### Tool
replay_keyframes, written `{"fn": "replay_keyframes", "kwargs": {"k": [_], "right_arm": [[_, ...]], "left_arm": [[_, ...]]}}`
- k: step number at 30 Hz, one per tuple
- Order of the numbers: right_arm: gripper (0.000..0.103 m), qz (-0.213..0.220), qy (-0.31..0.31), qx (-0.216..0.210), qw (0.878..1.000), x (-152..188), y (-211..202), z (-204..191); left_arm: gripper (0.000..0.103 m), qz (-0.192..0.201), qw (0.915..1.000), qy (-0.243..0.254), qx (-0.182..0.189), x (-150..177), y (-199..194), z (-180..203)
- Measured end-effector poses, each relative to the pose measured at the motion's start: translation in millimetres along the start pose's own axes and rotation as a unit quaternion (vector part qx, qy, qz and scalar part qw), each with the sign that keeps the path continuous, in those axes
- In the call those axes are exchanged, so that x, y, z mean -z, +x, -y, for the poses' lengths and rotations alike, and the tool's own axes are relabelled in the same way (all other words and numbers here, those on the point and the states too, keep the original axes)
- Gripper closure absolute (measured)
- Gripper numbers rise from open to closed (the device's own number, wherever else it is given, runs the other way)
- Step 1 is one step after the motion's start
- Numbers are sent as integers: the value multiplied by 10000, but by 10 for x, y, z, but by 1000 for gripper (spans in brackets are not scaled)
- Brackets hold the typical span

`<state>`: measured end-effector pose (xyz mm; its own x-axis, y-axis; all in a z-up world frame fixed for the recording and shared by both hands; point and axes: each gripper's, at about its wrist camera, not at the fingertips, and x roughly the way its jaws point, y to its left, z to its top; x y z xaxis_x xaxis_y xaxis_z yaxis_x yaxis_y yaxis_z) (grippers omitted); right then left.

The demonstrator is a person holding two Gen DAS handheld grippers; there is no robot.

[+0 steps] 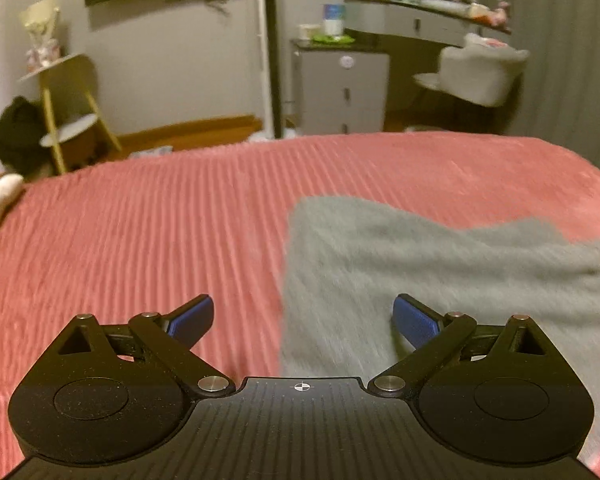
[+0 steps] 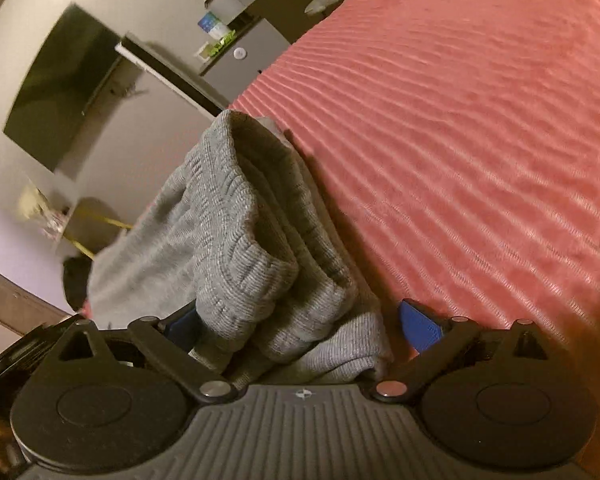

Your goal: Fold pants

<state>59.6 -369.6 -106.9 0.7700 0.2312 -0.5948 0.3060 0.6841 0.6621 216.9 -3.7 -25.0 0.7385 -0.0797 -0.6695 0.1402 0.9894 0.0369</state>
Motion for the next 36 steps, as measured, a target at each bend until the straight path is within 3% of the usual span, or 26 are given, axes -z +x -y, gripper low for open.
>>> {"fn": "replay_keyframes", "kwargs": {"k": [2, 4, 8, 9, 10, 15, 18, 20, 22, 24, 27, 31, 34, 36], "right_arm": [[4, 40, 6, -80, 10000, 34, 7, 12], [15, 69, 37, -215, 9997, 58, 8, 45], [18, 174, 127, -334, 9992, 78, -13, 101], [21, 216, 122, -336, 9991, 86, -25, 78], [23, 270, 78, -344, 9990, 85, -41, 55], [30, 492, -162, -352, 9980, 91, -108, -74], [32, 689, -532, -325, 9957, 96, -148, -209], [31, 728, -497, -444, 9951, 87, -150, -173], [25, 501, -189, -365, 9979, 48, -57, -55], [17, 299, 123, -364, 9988, 33, -7, 46], [4, 110, 471, -542, 9974, 13, 13, 159], [4, -3, 666, -720, 9952, 24, 48, 255], [4, -75, 585, -780, 9952, 45, 86, 226], [4, -117, 511, -773, 9956, 57, 109, 184]], "left_arm": [[3, 35, 9999, 33, 112, -84, 76, 4], [3, -54, 9999, -25, 155, -174, 205, 1], [4, -592, 9960, -435, 515, -252, 522, -57], [19, -671, 9932, -569, 757, -246, 586, -67], [24, -716, 9916, -618, 877, -241, 626, -61], [55, -285, 9968, -360, 661, -195, 519, -27], [62, -170, 9951, -654, 722, -199, 477, -163], [62, -100, 9937, -877, 689, -184, 442, -248], [56, -32, 9935, -987, 562, -158, 357, -308], [30, -132, 9940, -957, 509, -128, 271, -318], [15, -433, 9894, -1003, 957, 43, 133, -423], [14, -1186, 9680, -1396, 1716, 430, 106, -563], [11, -1524, 9583, -1661, 1755, 669, 188, -604], [9, -1366, 9585, -1759, 1778, 733, 162, -617]]}}
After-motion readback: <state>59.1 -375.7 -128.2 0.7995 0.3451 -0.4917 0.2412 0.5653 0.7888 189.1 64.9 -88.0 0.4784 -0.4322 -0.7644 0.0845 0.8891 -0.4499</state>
